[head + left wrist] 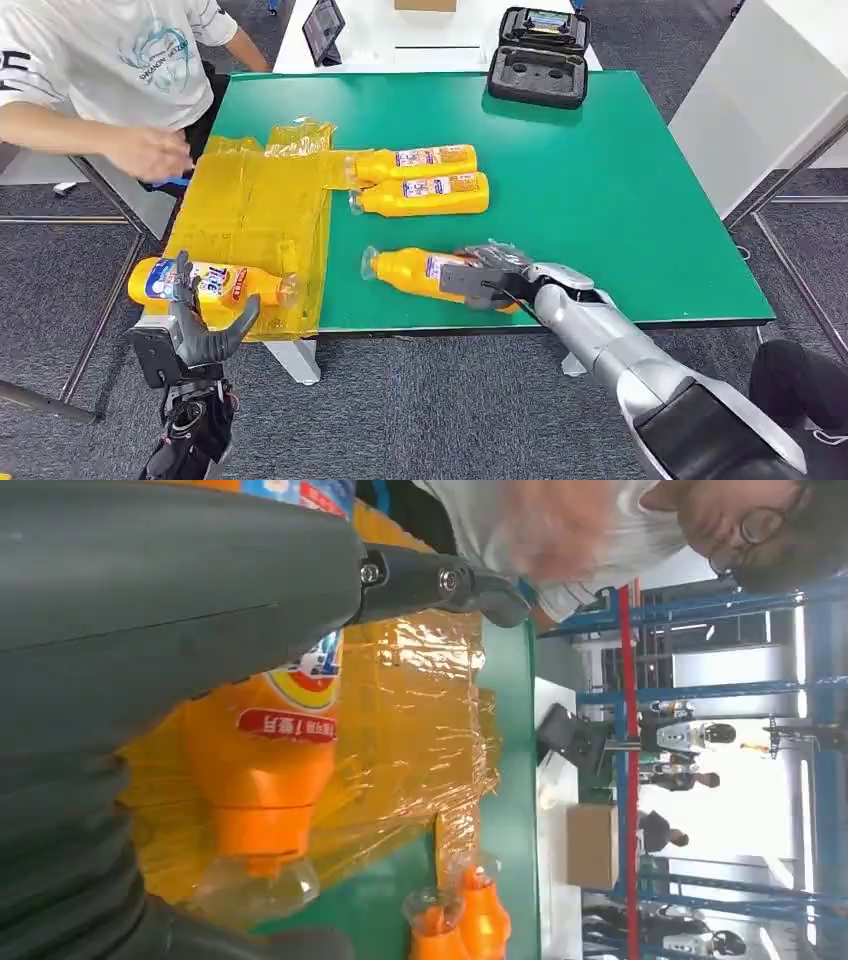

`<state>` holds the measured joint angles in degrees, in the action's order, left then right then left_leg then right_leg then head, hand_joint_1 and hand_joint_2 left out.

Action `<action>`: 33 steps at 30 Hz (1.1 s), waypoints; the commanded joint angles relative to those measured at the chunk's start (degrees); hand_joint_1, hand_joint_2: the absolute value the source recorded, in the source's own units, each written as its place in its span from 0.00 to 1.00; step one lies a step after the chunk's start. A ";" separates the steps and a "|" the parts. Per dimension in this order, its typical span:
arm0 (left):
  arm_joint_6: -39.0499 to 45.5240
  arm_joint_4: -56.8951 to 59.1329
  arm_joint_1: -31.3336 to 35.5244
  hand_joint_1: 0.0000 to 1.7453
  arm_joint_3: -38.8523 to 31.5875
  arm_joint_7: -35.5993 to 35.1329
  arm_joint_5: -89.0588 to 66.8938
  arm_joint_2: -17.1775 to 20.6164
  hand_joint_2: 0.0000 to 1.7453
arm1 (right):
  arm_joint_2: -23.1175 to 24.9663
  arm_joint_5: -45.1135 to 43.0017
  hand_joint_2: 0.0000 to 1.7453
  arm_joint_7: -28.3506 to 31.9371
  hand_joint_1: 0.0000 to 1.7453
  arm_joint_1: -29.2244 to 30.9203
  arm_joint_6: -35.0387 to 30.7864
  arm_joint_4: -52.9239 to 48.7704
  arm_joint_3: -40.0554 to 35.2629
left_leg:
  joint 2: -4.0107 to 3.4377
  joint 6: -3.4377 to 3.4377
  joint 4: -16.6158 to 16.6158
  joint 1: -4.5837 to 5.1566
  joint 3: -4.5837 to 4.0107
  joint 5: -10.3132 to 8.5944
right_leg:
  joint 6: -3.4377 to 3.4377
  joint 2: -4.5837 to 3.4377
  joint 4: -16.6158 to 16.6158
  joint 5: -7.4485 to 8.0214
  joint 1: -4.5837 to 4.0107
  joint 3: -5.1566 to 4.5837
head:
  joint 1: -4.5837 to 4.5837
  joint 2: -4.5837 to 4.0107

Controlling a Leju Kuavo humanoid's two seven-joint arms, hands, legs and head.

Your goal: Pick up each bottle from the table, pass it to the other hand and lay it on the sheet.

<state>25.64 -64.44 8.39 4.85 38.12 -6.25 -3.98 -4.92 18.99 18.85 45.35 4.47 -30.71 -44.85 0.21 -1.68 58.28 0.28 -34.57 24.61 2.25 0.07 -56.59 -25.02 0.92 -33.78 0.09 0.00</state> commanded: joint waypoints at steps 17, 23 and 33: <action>-21.64 -15.13 -6.24 0.00 3.68 -6.72 13.87 -1.11 1.00 | 9.63 -6.72 1.00 19.90 1.00 -20.12 -7.90 -25.03 15.19 | 0.00 0.10 -0.05 -0.11 0.08 0.07 | -0.11 0.01 0.08 -0.06 -0.13 0.09 | 0.00 0.00; -24.38 -16.40 -5.53 0.00 6.42 -7.56 12.66 -0.53 1.00 | 11.68 -6.97 1.00 21.02 1.00 -20.17 -5.03 -20.58 15.03 | -0.02 0.13 -0.04 -0.14 0.18 0.12 | -0.13 -0.01 0.09 -0.10 -0.16 0.18 | 0.02 0.00; -25.33 -13.31 -4.00 0.00 7.59 -7.47 11.33 -0.07 1.00 | 12.64 -4.66 1.00 20.85 1.00 -21.03 -3.56 -19.14 14.80 | 0.06 0.15 -0.11 -0.15 0.22 0.06 | -0.15 0.07 0.15 -0.07 -0.17 0.24 | -0.02 0.00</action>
<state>1.57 -81.66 2.02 10.23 30.82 5.75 -5.53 6.86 13.53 39.80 23.22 0.02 -54.77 -29.94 0.24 -1.67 58.26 0.24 -34.64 24.62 2.23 0.10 -56.56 -25.05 0.86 -33.88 0.07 0.00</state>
